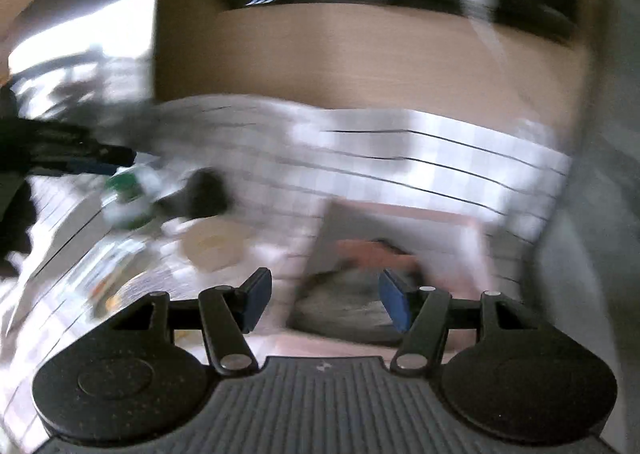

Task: Organize soft objects
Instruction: 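Move both tools back toward the glitter sponge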

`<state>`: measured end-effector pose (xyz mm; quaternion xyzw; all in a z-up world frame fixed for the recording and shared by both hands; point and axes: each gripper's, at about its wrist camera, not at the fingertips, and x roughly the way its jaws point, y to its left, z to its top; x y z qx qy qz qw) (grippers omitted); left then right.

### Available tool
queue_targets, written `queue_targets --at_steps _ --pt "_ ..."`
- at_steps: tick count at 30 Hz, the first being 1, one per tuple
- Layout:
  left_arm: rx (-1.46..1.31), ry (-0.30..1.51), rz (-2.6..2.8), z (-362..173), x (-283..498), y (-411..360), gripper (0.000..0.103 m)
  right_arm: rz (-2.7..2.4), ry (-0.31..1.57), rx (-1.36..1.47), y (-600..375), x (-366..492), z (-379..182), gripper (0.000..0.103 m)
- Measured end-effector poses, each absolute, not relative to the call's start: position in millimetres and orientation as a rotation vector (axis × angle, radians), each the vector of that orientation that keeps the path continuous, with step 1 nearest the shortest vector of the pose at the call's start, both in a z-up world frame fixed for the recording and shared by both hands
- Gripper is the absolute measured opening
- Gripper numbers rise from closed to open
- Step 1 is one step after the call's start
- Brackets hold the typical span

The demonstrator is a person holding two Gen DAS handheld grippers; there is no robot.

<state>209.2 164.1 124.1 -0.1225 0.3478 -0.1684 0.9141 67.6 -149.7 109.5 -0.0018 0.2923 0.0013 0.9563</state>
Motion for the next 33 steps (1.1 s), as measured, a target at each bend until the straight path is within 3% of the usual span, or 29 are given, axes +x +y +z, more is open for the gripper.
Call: queue_targets --at_steps 5,11,21,33 --pt "-0.366 0.795 -0.216 91.8 210.3 244.2 0.040 0.184 0.592 -0.079 -70.6 78.4 102.1 0.060" --pt "-0.332 0.863 -0.264 62.2 203.9 260.9 0.040 0.273 0.693 -0.121 -8.6 122.5 76.2 0.059" --pt "-0.042 0.848 -0.473 49.4 199.1 202.6 0.040 0.240 0.767 -0.267 25.2 128.0 40.6 0.059" --pt "-0.035 0.994 -0.614 21.2 235.8 138.1 0.040 0.060 0.761 -0.219 -14.9 101.7 39.0 0.057"
